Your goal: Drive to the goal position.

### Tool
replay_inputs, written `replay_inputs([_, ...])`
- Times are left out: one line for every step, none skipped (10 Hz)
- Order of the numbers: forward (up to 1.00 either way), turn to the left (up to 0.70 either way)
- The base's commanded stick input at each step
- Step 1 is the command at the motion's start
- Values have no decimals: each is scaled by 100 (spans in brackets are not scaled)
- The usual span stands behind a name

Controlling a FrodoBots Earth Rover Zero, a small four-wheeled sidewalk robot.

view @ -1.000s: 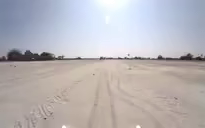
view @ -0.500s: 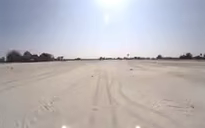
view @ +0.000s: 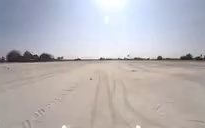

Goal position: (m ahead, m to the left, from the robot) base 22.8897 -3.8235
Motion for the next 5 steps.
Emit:
replay_inputs([70,0])
replay_inputs([70,0])
replay_inputs([70,0])
replay_inputs([70,0])
replay_inputs([70,0])
